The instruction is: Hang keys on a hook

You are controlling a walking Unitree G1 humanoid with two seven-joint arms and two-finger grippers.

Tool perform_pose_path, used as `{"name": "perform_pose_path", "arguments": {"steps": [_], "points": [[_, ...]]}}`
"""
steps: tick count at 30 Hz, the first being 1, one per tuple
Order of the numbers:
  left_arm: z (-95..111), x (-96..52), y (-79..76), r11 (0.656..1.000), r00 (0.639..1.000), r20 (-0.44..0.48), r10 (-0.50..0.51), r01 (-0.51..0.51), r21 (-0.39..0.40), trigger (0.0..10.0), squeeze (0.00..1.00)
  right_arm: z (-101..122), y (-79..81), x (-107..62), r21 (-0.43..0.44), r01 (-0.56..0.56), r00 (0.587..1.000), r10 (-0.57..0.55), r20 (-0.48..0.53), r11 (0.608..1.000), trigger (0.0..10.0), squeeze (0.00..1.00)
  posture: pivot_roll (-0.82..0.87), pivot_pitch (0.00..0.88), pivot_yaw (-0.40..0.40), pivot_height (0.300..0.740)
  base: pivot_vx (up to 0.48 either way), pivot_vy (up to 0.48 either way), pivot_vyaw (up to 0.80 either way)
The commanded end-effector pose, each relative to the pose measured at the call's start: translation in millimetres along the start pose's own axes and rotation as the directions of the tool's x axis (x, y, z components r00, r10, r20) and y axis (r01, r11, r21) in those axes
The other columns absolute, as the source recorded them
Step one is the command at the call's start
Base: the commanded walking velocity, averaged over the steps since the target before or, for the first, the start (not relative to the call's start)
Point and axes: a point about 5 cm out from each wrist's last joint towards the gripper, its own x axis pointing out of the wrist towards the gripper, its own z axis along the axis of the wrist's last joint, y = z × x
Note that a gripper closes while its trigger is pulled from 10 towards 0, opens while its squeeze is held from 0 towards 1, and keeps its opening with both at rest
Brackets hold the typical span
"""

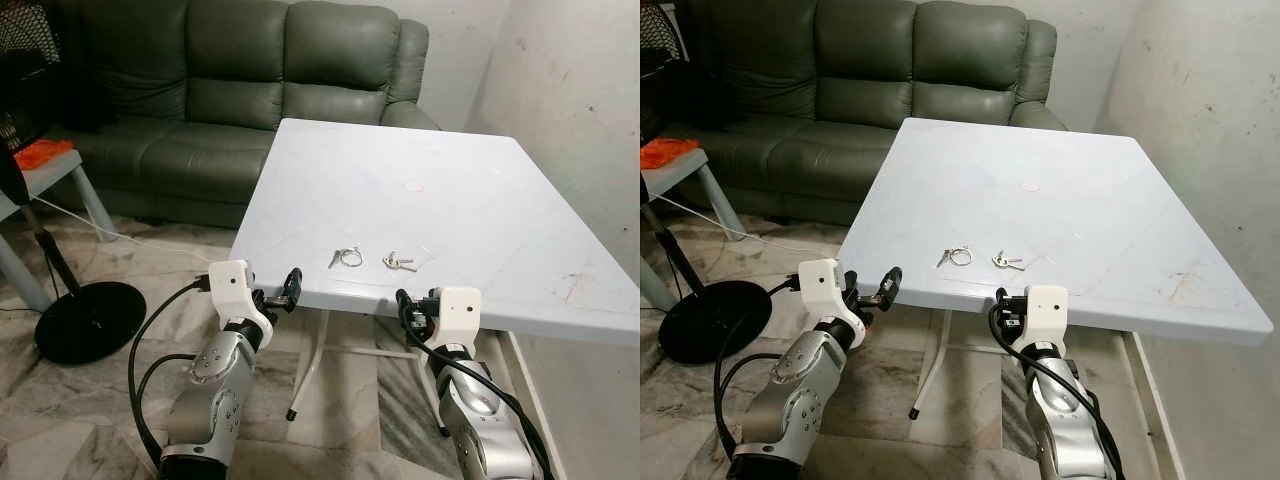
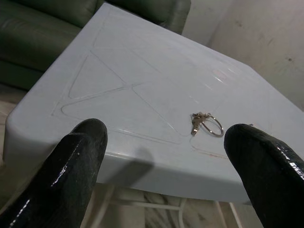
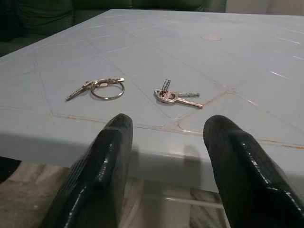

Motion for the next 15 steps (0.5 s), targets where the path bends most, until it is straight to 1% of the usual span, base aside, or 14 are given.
{"name": "perform_pose_path", "arguments": {"steps": [1, 5, 15], "points": [[3.8, 1.1, -2.4, 1.0, 1.0, 0.01, -0.008, 0.008, -0.005, 10.0, 0.0, 6.2, -0.5, 0.2, -0.004, -0.003, 1.0, 0.003, 0.019, 1.0, 10.0, 0.0, 0.01, 0.011, -0.063, 0.74, 0.0, 0.0, 0.0], [4.5, 0.9, -2.3, 1.0, 1.0, 0.014, -0.011, 0.011, -0.004, 10.0, 0.0, 6.8, 1.6, 0.3, -0.008, -0.026, 0.999, 0.026, 0.028, 1.0, 10.0, 0.0, 0.01, 0.007, -0.064, 0.74, 0.0, 0.0, 0.0], [5.6, 1.7, -3.2, 1.0, 1.0, 0.019, -0.02, 0.02, -0.001, 10.0, 0.0, 6.6, 3.3, 0.1, -0.011, -0.033, 0.999, 0.034, 0.031, 0.999, 10.0, 0.0, 0.01, 0.0, -0.064, 0.74, 0.0, 0.0, 0.0]]}}
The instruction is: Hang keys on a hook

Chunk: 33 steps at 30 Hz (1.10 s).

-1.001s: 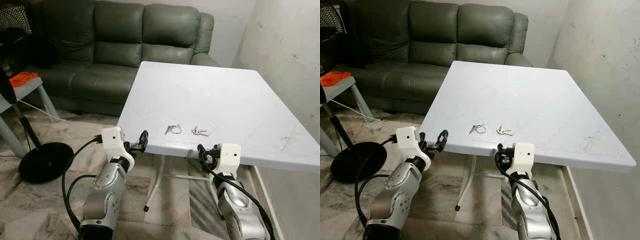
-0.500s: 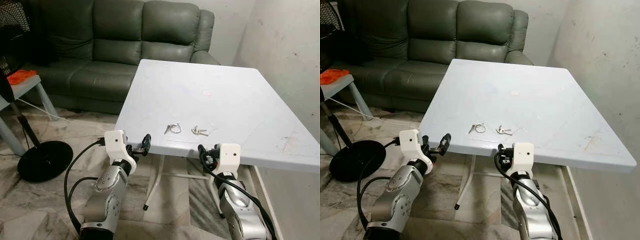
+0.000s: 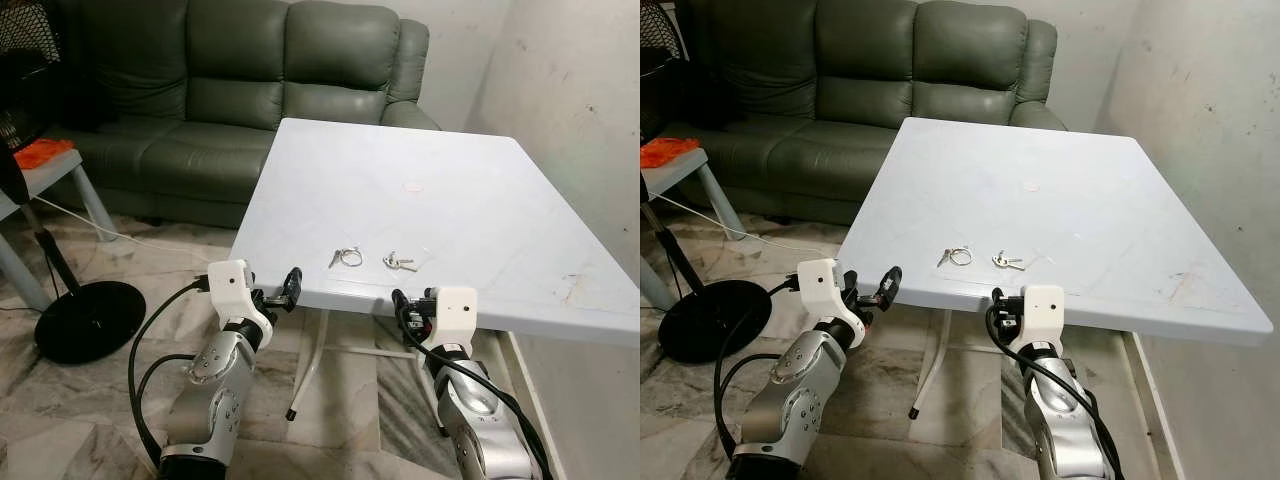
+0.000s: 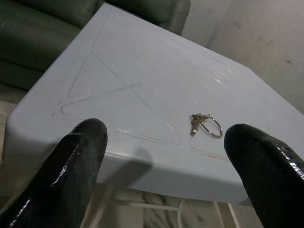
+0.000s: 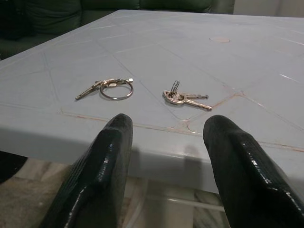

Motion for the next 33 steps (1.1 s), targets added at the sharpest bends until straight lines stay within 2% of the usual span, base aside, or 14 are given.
{"name": "perform_pose_path", "arguments": {"steps": [1, 33], "points": [[5.6, 2.2, -3.8, 1.0, 1.0, 0.019, -0.02, 0.02, 0.002, 10.0, 0.0, 6.4, 0.3, 0.1, -0.007, -0.005, 1.0, 0.005, 0.028, 1.0, 10.0, 0.0, 0.01, 0.0, -0.064, 0.74, 0.0, 0.0, 0.0], [10.1, 5.6, 0.5, 1.0, 0.999, 0.028, -0.014, 0.014, 0.019, 10.0, 0.0, 9.5, -5.0, 1.4, -0.026, 0.016, 0.998, -0.014, 0.067, 1.0, 10.0, 0.0, 0.02, 0.0, -0.054, 0.74, 0.007, 0.242, 0.0]]}}
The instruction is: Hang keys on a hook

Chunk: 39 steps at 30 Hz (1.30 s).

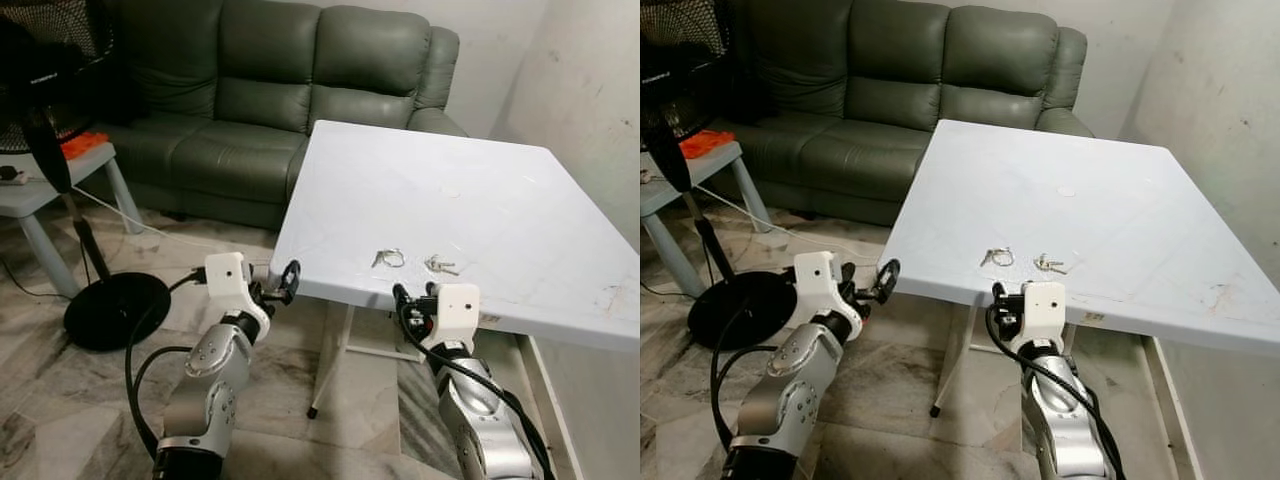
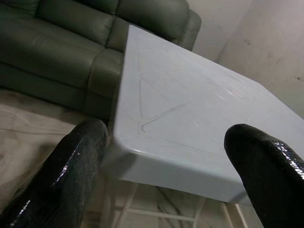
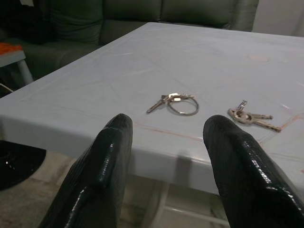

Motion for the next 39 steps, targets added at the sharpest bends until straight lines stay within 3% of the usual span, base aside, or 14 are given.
{"name": "perform_pose_path", "arguments": {"steps": [1, 39], "points": [[-0.1, 1.7, -0.9, 1.0, 1.0, -0.001, 0.005, -0.005, 0.003, 10.0, 0.0, 4.4, -4.3, 1.4, -0.009, 0.016, 1.0, -0.016, 0.019, 1.0, 10.0, 0.0, 0.02, 0.0, -0.054, 0.74, 0.24, 0.0, 0.0], [0.1, 1.4, -0.6, 1.0, 1.0, 0.006, 0.016, -0.016, -0.022, 10.0, 0.0, 2.6, -3.1, 0.7, -0.008, 0.006, 1.0, -0.006, 0.009, 1.0, 10.0, 0.0, 0.02, 0.003, -0.061, 0.74, 0.311, 0.0, 0.0]]}}
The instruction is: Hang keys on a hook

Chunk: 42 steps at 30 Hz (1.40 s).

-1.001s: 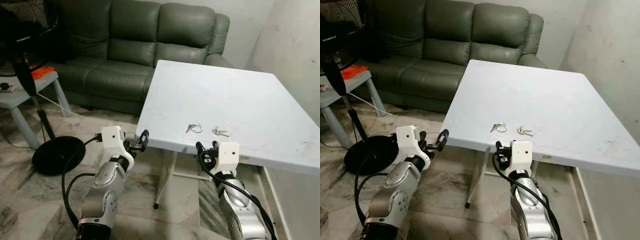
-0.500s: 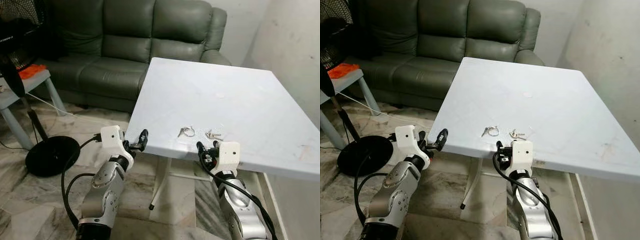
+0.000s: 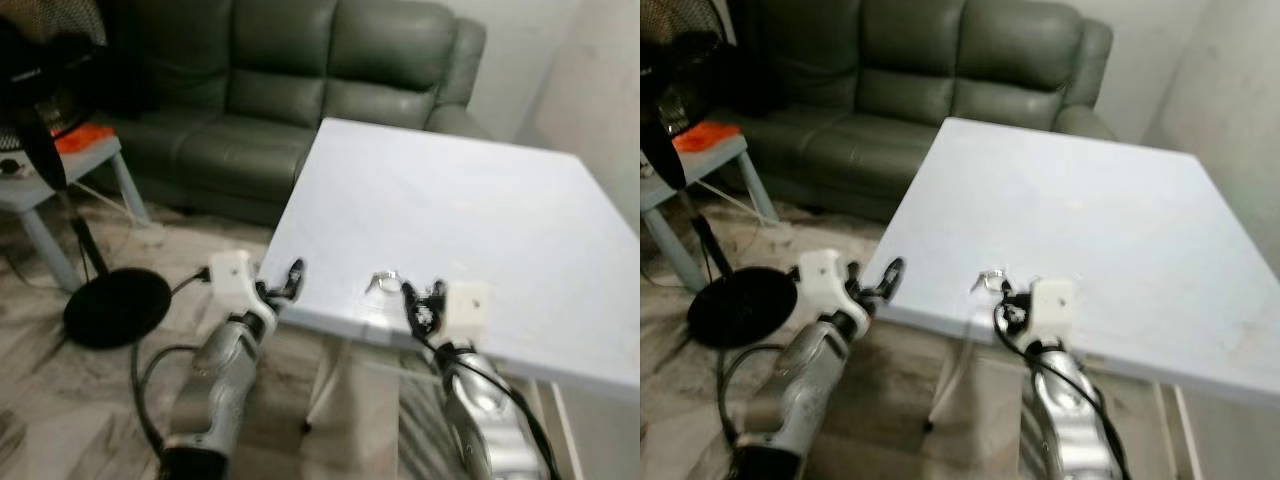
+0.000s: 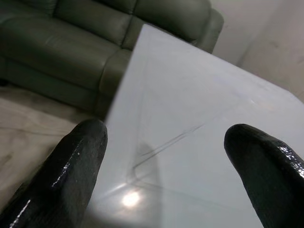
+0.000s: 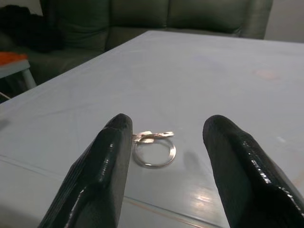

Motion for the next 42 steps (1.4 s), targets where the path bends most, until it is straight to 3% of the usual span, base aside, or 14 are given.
{"name": "perform_pose_path", "arguments": {"steps": [1, 16, 22, 23, 24, 39, 40, 42], "points": [[-1, 3.3, -17.4, 0.998, 0.998, -0.001, -0.055, 0.055, -0.014, 10.0, 0.0, 0, -14.2, -2.2, -0.017, 0.042, 0.999, -0.042, -0.004, 0.999, 10.0, 0.0, 0.02, 0.003, -0.061, 0.74, 0.315, 0.0, 0.0], [-2, 3.3, -18.8, 0.998, 0.998, -0.002, -0.055, 0.055, -0.022, 10.0, 0.0, 0, -12.8, -2.0, -0.017, 0.035, 0.999, -0.035, -0.006, 0.999, 10.0, 0.0, 0.02, 0.0, -0.064, 0.74, 0.3, 0.0, 0.0], [-5, 3.6, -19.8, 0.999, 0.999, -0.012, -0.038, 0.037, -0.019, 10.0, 0.0, -2, -11.8, -2.1, 0.035, 0.024, 0.999, -0.023, -0.022, 0.999, 10.0, 0.0, 0.02, 0.0, -0.067, 0.74, 0.089, 0.0, 0.0], [-5, 3.2, -20.7, 0.999, 0.999, -0.01, -0.038, 0.038, -0.018, 10.0, 0.0, -1, -11.3, -2.2, 0.046, 0.01, 1.0, -0.009, -0.019, 0.999, 10.0, 0.75, 0.02, 0.0, -0.068, 0.74, 0.0, 0.0, 0.0], [-5, 2.7, -21.7, 0.999, 0.999, -0.006, -0.042, 0.041, -0.014, 10.0, 0.0, -1, -10.8, -2.5, 0.057, -0.004, 1.0, 0.005, -0.017, 0.998, 10.0, 1.0, 0.02, 0.0, -0.068, 0.74, 0.0, 0.0, 0.0], [-12, -2.8, -30.9, 0.996, 0.996, -0.008, -0.085, 0.085, 0.001, 10.0, 0.0, 2, -18.4, 0.2, -0.016, -0.023, 0.999, 0.023, -0.032, 1.0, 10.0, 1.0, 0.02, 0.006, -0.072, 0.74, 0.0, 0.0, 0.0], [-14, -4.7, -33.3, 0.994, 0.994, -0.017, -0.107, 0.108, 0.009, 10.0, 0.0, 3, -18.9, 0.9, -0.026, -0.028, 0.999, 0.027, -0.033, 0.999, 10.0, 0.0, 0.02, 0.006, -0.072, 0.74, 0.0, 0.0, 0.0], [-17, -6.2, -35.6, 0.991, 0.991, -0.032, -0.13, 0.13, 0.013, 10.0, 0.0, 3, -19.3, 2.0, -0.033, -0.029, 0.999, 0.027, -0.04, 0.999, 10.0, 0.0, 0.02, 0.006, -0.072, 0.74, 0.0, 0.0, 0.0]]}}
